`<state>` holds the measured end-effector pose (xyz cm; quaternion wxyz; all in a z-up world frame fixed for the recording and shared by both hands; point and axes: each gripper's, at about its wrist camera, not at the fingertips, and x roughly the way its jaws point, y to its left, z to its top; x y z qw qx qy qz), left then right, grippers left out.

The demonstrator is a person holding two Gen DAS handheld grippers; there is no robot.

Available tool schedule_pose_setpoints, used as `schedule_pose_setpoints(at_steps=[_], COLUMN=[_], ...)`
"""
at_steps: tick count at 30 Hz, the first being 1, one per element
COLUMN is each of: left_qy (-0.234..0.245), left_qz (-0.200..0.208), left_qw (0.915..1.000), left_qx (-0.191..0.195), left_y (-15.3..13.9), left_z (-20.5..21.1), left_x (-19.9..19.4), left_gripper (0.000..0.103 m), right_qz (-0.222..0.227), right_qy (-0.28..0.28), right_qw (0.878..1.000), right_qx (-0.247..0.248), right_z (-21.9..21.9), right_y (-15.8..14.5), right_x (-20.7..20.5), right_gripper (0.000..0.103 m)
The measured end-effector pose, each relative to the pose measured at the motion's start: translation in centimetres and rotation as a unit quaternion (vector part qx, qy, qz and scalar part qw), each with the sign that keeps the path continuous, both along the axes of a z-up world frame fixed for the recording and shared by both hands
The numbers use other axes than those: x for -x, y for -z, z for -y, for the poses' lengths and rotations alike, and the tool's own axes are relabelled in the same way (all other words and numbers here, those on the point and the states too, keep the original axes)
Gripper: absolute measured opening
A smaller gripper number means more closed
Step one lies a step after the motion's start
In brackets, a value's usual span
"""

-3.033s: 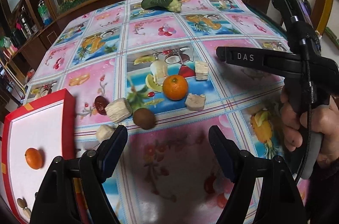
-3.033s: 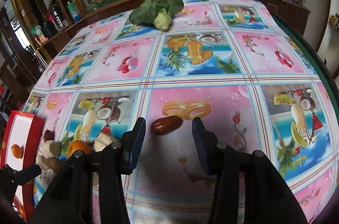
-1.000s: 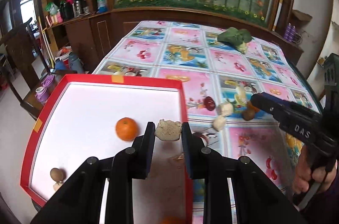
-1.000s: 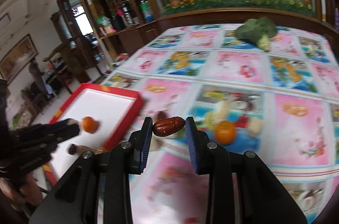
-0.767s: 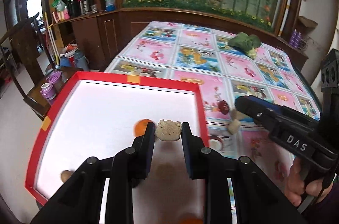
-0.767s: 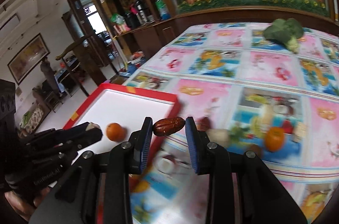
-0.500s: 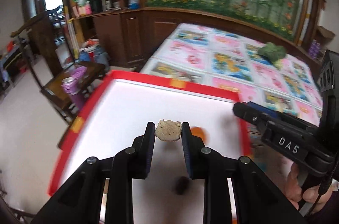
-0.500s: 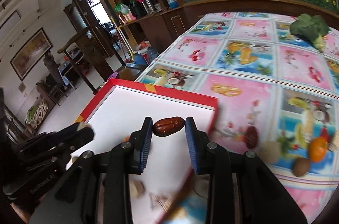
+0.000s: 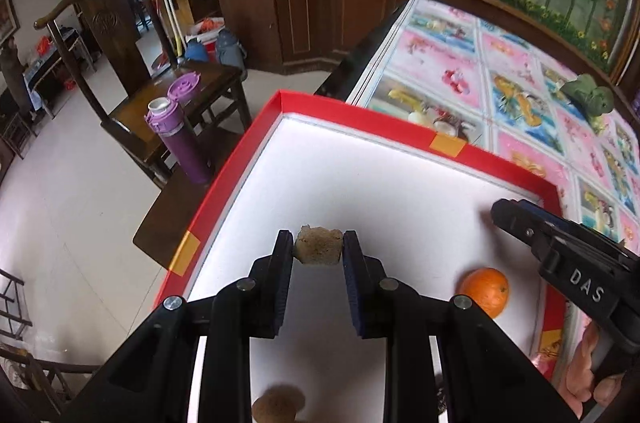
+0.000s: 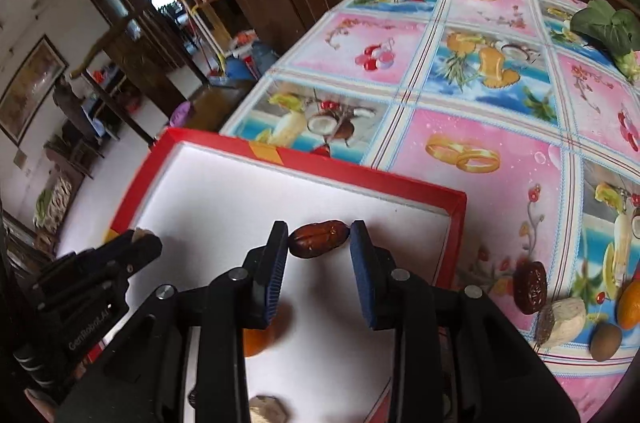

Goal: Organize fruits
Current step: 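Carry the red date into the tray with the right tool while the left tool carries a beige cake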

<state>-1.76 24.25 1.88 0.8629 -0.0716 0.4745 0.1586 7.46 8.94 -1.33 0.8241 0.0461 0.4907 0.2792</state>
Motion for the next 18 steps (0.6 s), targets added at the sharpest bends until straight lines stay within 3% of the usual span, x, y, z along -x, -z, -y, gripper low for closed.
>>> schedule_pose_setpoints(at_steps=[11,14,18], left_qy=[-0.017,-0.032,-0.030], left_qz=[-0.024,-0.027,-0.002], left_qw=[0.9994,0.9990,0.9990], left_qx=[-0.017,-0.016,-0.032], left_y=[1.0,0.7,-1.1], left_z=[0.3,0.2,1.6], left_x=[-0.5,-0.3,0.4], left_gripper=[0.027,0.053,0.057], right_qz=[0.016,0.018,0.043], right_qy=[-0.022,-0.025,-0.023], right_qw=[0.999,0.999,0.999], right_qx=[0.021,0.014,-0.024], right_z=[-0.3,0.2,2.3], right_y=[0.3,0.0,-2.0], right_x=[0.4,0.4,0.6], right_gripper=[0.036,0.058,0.058])
